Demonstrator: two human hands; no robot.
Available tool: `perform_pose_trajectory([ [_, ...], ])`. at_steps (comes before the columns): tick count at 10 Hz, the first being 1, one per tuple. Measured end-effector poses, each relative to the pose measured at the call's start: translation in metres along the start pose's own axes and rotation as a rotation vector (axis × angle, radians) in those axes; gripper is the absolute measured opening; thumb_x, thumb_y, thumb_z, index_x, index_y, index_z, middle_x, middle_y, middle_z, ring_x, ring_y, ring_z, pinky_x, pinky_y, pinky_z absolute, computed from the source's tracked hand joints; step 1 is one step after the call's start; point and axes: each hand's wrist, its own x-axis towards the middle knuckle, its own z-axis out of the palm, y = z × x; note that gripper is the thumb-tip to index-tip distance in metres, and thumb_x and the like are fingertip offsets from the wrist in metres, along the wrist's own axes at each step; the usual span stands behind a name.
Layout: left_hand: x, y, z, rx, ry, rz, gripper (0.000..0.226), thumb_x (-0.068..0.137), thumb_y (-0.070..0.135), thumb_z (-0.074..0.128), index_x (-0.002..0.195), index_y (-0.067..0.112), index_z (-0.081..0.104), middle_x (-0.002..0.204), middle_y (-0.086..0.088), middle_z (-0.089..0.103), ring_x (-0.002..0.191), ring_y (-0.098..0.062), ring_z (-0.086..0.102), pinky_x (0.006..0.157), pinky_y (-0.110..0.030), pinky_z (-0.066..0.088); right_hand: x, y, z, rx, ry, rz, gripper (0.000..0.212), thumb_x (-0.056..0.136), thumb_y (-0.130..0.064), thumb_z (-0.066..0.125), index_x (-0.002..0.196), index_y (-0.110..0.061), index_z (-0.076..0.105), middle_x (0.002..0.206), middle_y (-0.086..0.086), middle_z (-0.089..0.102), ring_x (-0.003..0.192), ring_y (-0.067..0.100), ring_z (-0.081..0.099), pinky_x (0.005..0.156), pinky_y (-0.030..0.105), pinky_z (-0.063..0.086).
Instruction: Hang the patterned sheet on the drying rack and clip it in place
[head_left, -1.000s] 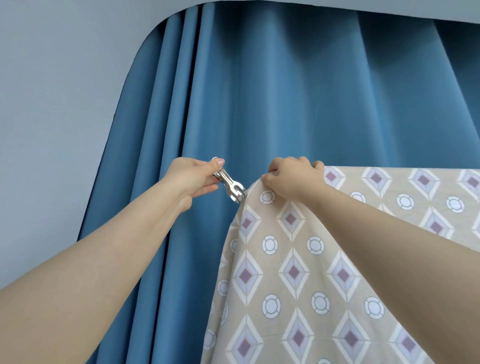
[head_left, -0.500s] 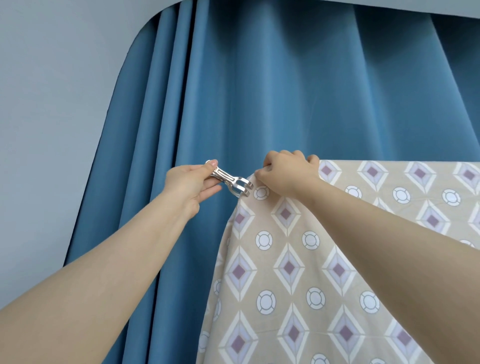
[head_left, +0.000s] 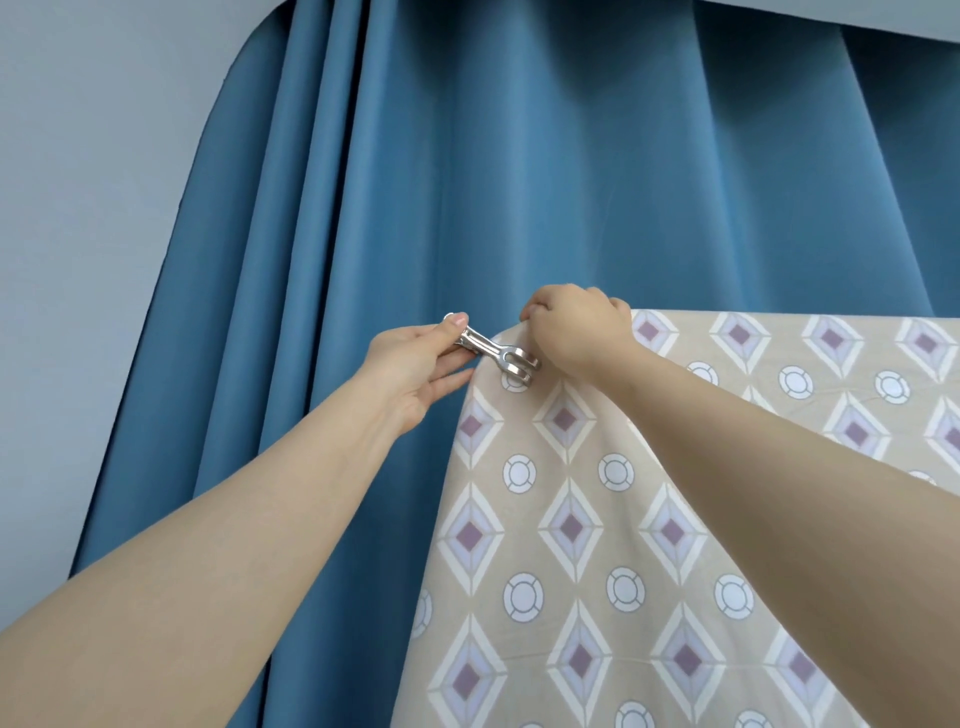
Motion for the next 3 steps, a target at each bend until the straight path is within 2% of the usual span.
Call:
perform_pose_trajectory([
  [2, -0.003, 0.004, -0.008, 0.102, -0.031, 0.032, 0.005, 0.088, 0.014, 0.064, 0.089, 0.013, 0.058, 0.089, 0.002, 0.066, 0.085, -0.01, 0.066, 0.078, -0.032, 0.055, -0.006, -0.004, 0.011, 0.066, -0.003, -0.026, 0.04, 0.095, -0.016, 0.03, 0.124, -0.024, 0.057, 0.129, 0.002, 0.058, 0.126, 0.023, 0.042, 0.104, 0.032, 0.021],
  [3, -0.009, 0.0, -0.011, 0.156, -0.005, 0.047, 0.047, 0.087, 0.012, 0.065, 0.13, 0.012, 0.046, 0.105, -0.003, 0.066, 0.096, -0.015, 0.066, 0.09, -0.035, 0.052, -0.02, -0.006, 0.015, 0.146, 0.092, -0.026, 0.037, 0.093, -0.015, 0.035, 0.122, -0.022, 0.058, 0.131, -0.002, 0.055, 0.129, 0.02, 0.038, 0.103, 0.033, 0.023],
])
